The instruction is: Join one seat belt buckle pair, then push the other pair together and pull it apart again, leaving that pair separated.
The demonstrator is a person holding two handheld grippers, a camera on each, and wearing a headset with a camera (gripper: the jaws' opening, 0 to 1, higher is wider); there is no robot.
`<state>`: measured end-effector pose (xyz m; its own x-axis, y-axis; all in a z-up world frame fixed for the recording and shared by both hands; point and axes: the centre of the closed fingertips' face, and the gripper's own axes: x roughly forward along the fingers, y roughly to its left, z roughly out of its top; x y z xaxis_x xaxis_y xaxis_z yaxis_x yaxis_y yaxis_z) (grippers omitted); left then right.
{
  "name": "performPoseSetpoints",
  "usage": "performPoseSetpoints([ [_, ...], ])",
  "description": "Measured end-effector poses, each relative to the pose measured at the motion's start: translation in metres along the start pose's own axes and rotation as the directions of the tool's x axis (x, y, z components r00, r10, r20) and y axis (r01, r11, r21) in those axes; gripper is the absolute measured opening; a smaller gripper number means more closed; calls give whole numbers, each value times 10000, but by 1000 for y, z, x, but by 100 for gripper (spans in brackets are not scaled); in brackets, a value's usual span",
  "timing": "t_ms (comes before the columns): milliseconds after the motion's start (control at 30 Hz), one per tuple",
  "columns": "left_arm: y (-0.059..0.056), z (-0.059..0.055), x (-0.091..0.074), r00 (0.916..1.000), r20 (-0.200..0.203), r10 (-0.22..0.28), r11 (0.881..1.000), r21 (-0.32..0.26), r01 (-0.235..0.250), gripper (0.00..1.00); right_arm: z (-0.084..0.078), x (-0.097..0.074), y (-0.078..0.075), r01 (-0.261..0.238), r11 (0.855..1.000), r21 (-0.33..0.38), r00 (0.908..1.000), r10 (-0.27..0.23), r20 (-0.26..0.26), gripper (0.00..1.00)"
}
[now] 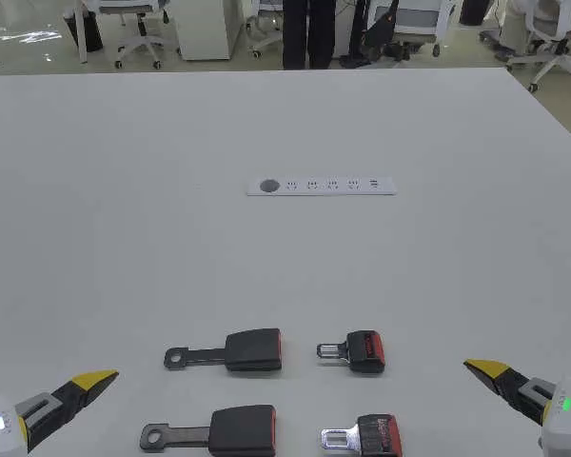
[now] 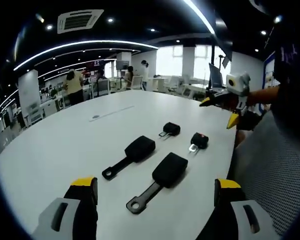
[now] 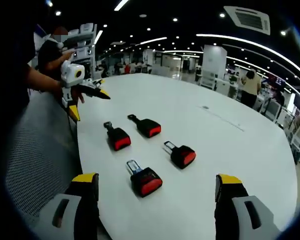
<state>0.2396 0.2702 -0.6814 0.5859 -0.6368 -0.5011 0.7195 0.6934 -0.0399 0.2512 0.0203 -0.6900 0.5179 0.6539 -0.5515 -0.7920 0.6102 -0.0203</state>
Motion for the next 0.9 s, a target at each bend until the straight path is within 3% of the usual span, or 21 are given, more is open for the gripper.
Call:
performPoseSetpoints([
  [900, 1, 2, 7, 10000, -9, -97, 9999, 121, 97, 100, 0, -3, -6, 142, 9999, 11, 9999, -142, 76, 99],
])
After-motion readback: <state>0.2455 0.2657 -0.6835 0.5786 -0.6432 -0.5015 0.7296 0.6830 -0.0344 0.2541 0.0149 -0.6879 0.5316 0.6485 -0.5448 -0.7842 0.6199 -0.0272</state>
